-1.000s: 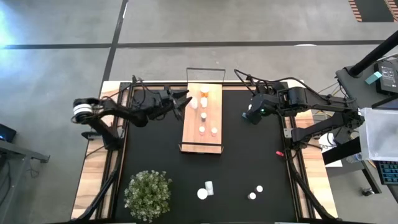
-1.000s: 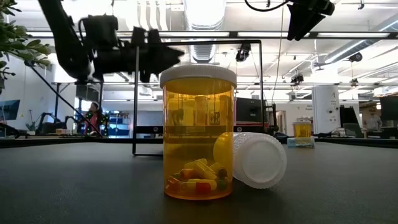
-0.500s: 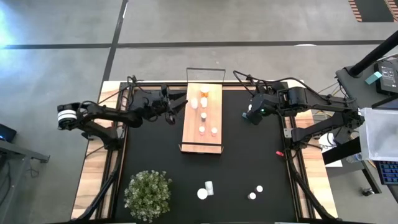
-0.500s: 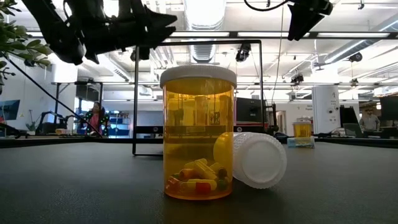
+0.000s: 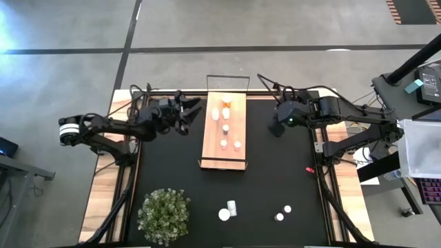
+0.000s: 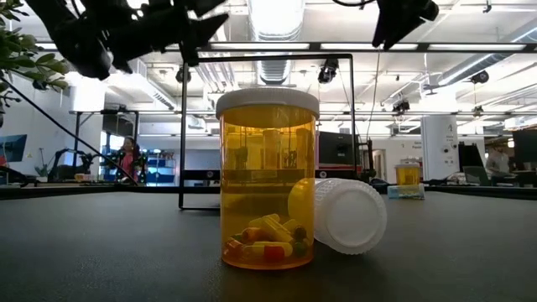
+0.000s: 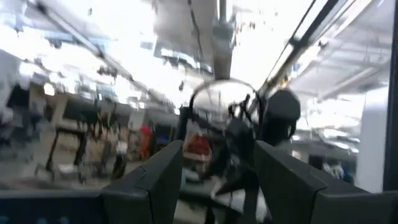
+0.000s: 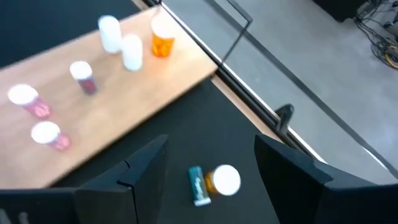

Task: Pick and place medicine bottles onto shelf by color
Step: Put the top blue pill bottle on the shelf aligned with the other blue pill bottle

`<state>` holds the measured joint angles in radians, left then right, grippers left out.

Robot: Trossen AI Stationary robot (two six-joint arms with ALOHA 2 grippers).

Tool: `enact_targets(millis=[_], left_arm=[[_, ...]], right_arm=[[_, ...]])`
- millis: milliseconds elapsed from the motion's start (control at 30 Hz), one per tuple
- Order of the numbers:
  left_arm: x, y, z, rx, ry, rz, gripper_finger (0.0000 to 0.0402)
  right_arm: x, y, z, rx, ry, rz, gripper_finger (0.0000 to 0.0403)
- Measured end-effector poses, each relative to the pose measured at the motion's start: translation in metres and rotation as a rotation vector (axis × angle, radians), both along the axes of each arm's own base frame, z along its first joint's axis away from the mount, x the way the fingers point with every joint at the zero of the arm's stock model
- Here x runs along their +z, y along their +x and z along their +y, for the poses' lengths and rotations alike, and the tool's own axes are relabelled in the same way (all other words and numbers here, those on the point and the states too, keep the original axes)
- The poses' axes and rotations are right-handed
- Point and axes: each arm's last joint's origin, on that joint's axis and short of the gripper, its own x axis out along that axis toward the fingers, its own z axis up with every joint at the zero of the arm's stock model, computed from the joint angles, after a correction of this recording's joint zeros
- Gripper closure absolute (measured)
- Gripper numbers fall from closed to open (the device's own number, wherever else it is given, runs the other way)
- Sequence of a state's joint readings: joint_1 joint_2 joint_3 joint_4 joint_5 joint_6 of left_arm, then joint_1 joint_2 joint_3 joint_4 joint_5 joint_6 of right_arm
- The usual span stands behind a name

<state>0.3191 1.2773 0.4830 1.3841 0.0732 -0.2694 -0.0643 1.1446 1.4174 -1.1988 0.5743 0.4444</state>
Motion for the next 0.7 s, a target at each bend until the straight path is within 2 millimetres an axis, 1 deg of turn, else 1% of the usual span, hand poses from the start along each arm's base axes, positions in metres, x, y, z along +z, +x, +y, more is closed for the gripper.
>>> enact_targets(millis=[100,333,500,600,700], left_arm=[[0.009,0.001,0.000,0.028,0.044,-0.017,0.0220],[0.025,0.005,0.002,0.029,0.056,-0.061,0.0220],[0.039,0.007,0.003,0.054,0.054,-0.114,0.0220],[0.046,0.008,0.004,0.067,0.051,-0.138,0.0220],[0.051,0.008,0.004,0.067,0.056,-0.154,0.0220]], right_arm=[[0.002,0.003,0.000,-0.006,0.004,-0.040,0.0177],[0.001,0.006,0.000,-0.005,0.031,-0.063,0.0177],[-0.003,-0.002,0.001,-0.026,0.054,0.012,0.0177],[-0.012,-0.005,0.001,-0.039,0.061,0.067,0.0177],[-0.030,-0.009,0.001,-0.027,0.059,0.136,0.0177]])
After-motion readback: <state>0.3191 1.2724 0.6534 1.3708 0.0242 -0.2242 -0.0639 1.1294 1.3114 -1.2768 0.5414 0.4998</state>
